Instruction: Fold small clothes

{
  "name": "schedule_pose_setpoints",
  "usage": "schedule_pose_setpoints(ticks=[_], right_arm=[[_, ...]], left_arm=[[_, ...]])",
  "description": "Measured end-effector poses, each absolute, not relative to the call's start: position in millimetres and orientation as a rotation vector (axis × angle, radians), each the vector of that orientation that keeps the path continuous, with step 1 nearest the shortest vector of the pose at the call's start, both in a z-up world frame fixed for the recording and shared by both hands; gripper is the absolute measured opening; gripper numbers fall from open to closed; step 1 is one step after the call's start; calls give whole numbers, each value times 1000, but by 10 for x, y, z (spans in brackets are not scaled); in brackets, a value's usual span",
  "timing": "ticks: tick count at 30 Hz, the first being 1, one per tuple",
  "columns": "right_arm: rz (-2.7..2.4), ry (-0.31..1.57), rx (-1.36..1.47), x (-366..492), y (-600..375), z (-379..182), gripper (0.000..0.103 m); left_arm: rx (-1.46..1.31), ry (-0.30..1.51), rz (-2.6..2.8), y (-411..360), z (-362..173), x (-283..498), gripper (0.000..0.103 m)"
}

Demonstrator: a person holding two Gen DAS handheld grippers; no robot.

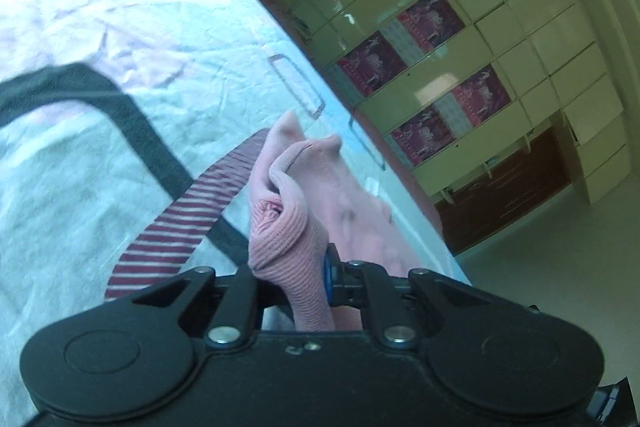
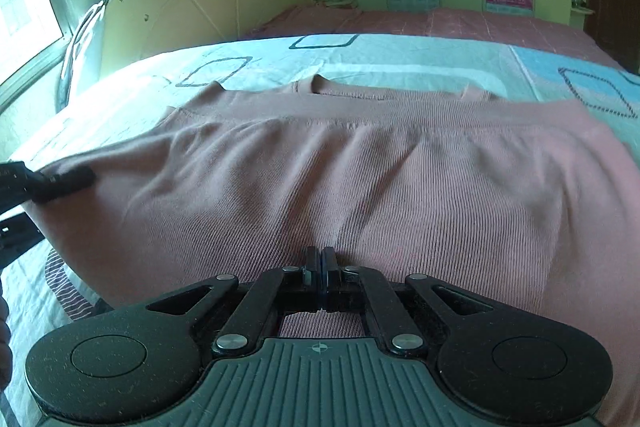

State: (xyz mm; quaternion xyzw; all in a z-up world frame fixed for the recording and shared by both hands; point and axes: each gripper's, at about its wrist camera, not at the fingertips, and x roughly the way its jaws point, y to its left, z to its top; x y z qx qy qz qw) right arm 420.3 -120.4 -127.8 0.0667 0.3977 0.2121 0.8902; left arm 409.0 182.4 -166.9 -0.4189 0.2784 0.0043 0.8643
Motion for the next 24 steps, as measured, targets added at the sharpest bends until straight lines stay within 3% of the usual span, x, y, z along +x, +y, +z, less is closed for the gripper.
schedule_pose_setpoints(ticks=[2, 6, 7, 11, 19, 24], right_arm=[[445, 825, 121, 4191, -1206, -1270, 0], [455, 818, 112, 4189, -1207, -1288, 0], [458, 814, 105, 4187, -1204, -1294, 0], [482, 804, 95, 4201, -1216, -1312, 0], [428, 735, 492, 4066, -2409, -1097, 0], [294, 667, 595, 3716, -3575, -968, 0]], left_arm=[[-916, 618, 51, 1881, -1794, 4082, 20], [-922, 602, 78, 1857, -1797, 4101, 17], [-894, 607, 86, 1816, -1742, 4122, 10], [-759, 563, 27, 1561, -1336, 4172, 10], [-358, 592, -219, 58, -517, 4568, 10], [-225, 690, -392, -1181, -613, 4717, 13]])
